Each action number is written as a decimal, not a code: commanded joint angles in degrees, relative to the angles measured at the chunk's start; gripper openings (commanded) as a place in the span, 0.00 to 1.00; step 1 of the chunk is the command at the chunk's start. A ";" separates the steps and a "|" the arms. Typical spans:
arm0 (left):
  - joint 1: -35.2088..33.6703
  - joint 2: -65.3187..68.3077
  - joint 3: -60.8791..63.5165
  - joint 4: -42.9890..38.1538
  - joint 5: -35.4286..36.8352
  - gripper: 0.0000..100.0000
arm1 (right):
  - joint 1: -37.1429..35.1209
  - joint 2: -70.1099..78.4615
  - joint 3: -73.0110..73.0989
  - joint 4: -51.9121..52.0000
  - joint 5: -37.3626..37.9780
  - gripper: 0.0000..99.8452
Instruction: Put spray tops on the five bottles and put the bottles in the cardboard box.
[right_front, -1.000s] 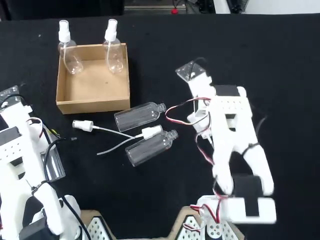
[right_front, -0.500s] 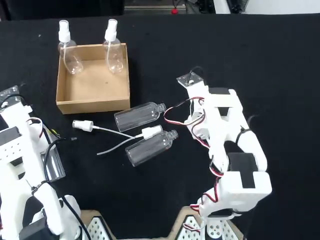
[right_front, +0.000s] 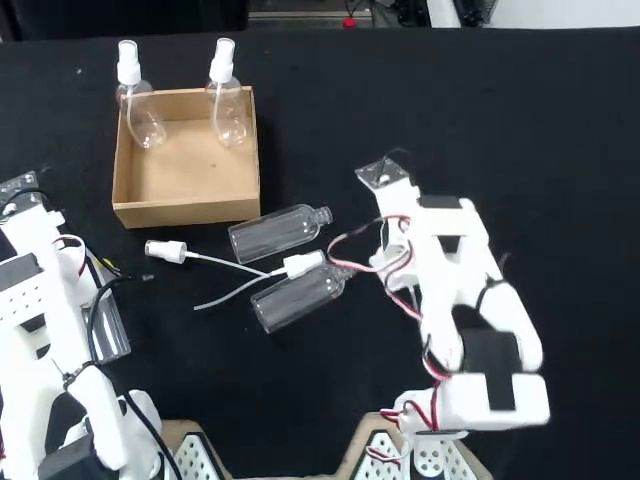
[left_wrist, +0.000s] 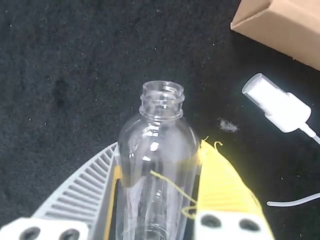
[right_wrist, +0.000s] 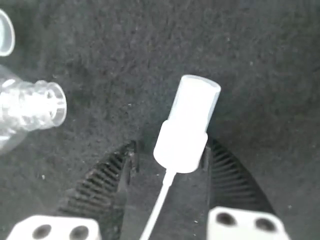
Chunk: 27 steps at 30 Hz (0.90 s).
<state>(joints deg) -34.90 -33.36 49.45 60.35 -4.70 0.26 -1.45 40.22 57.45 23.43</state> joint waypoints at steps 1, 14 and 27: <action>0.48 -1.85 -0.22 -0.53 0.00 0.11 | 1.32 -4.62 1.27 -3.43 -5.71 0.20; 0.48 -1.85 -0.13 -0.35 0.09 0.11 | 1.58 2.68 -4.35 1.67 -11.87 0.08; 1.63 -5.27 -4.09 4.13 -0.09 0.11 | 4.75 -10.24 -28.88 26.11 -12.31 0.01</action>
<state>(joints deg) -34.90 -33.98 49.45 61.58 -4.70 4.57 -5.58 18.15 79.16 11.74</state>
